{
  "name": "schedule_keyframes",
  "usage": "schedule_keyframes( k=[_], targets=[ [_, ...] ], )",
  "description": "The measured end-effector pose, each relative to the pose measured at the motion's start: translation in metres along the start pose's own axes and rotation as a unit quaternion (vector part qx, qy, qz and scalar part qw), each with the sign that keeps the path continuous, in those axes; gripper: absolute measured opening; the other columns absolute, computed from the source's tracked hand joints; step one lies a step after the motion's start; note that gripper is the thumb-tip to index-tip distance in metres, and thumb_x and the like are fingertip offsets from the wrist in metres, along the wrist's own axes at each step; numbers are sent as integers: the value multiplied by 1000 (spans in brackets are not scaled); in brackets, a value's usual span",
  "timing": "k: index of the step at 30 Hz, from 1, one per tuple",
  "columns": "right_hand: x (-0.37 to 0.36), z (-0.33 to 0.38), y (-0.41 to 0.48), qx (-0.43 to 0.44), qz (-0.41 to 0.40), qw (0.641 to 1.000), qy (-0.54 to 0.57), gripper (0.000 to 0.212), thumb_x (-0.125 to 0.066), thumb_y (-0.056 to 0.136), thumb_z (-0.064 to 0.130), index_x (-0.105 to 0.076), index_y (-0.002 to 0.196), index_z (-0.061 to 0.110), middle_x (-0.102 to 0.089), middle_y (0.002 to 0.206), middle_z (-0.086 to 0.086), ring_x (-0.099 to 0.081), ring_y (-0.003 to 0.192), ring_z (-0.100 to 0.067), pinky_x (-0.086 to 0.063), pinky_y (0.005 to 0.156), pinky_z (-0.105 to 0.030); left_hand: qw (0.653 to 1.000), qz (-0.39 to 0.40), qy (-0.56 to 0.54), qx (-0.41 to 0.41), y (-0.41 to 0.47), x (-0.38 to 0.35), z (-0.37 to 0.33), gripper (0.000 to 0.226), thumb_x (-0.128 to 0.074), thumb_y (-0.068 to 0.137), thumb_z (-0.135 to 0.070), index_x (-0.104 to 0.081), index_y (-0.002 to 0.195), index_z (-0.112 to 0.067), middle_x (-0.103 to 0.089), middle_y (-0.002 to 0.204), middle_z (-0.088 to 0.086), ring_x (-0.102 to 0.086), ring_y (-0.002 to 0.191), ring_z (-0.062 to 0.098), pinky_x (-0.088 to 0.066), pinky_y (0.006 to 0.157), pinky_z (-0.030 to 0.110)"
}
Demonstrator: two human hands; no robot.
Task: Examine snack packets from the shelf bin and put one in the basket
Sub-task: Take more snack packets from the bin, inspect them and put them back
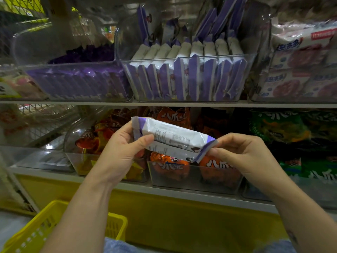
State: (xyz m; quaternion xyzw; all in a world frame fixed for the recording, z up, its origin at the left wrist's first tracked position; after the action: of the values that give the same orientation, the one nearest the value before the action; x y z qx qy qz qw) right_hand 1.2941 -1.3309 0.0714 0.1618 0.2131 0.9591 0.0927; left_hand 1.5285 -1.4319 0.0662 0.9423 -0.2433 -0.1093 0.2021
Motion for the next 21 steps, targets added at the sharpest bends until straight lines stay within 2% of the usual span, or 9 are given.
schedule_keyframes(
  k=[4, 6, 8, 10, 12, 13, 16, 18, 21],
  targets=[
    [-1, 1, -1, -1, -26, 999, 21, 5, -70, 72, 26, -74, 70, 28, -76, 79, 4, -72, 77, -10, -58, 67, -21, 999, -10, -46, 15, 1, -4, 2, 28, -64, 74, -13, -77, 91, -30, -75, 90, -4, -70, 83, 8, -54, 65, 18],
    [-1, 1, -2, -9, -23, 999, 23, 9, -67, 76, 31, -71, 73, 23, -75, 81, 0, -72, 79, -17, -59, 69, -34, 998, -19, -58, 27, 2, -6, 5, 25, -64, 74, -14, -76, 93, -26, -75, 92, -2, -71, 85, 11, -56, 66, 21],
    [0, -2, -3, -27, -1, 1000, 10, 15, -65, 89, 25, -66, 75, 19, -74, 84, -6, -70, 83, -26, -57, 72, -48, 997, -17, -61, 40, 3, -8, 7, 25, -64, 75, -16, -74, 97, -24, -75, 95, 0, -71, 88, 14, -59, 67, 27],
    [1, -3, -3, -47, 31, 998, 8, 16, -59, 88, 20, -61, 72, 17, -72, 87, -10, -70, 87, -25, -54, 77, -54, 997, -11, -56, 51, 3, -10, 8, 25, -65, 76, -20, -75, 98, -27, -75, 98, 1, -71, 91, 16, -59, 68, 30],
    [2, -3, -2, -59, 61, 995, 51, 13, -52, 77, 16, -59, 67, 16, -72, 86, -11, -71, 90, -24, -54, 79, -50, 998, -2, -36, 52, 4, -10, 9, 25, -65, 78, -23, -75, 99, -33, -75, 101, 0, -71, 93, 15, -60, 71, 33],
    [2, -3, 0, -67, 67, 991, 93, 14, -51, 76, 15, -60, 64, 15, -72, 82, -10, -71, 88, -23, -57, 76, -43, 998, 9, -28, 50, 4, -11, 9, 24, -66, 80, -25, -74, 100, -36, -75, 102, -1, -71, 95, 15, -60, 72, 34],
    [0, -1, 1, -107, 88, 969, 204, 26, -51, 78, 31, -65, 63, 16, -68, 72, -4, -68, 74, -16, -54, 60, -24, 996, 64, -9, 54, 3, -15, 6, 28, -71, 79, -33, -72, 107, -38, -74, 105, -3, -70, 98, 16, -60, 73, 36],
    [-6, 0, 0, -150, 138, 955, 215, 38, -51, 79, 48, -72, 76, 16, -71, 83, -8, -68, 77, -19, -56, 63, -25, 992, 103, 14, 68, 3, -21, 7, 32, -71, 79, -34, -70, 110, -41, -73, 105, -4, -69, 98, 16, -61, 75, 43],
    [-16, 1, -2, -223, 185, 924, 248, 37, -62, 80, 36, -70, 109, 13, -70, 109, -21, -69, 84, -23, -58, 71, -26, 984, 152, 36, 83, 2, -32, 9, 35, -71, 79, -34, -68, 112, -44, -73, 106, -6, -69, 98, 15, -60, 74, 37]
  ],
)
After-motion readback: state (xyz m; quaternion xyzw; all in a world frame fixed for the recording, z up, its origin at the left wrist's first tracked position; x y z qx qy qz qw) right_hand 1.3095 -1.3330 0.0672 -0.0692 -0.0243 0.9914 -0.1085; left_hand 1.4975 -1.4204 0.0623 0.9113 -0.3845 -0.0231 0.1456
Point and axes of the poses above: each hand's wrist, its own y-axis towards the middle knuckle, its own x-axis out of the back of the hand, z = x × y, the point moved 1 cm from there along y, towards the middle knuckle
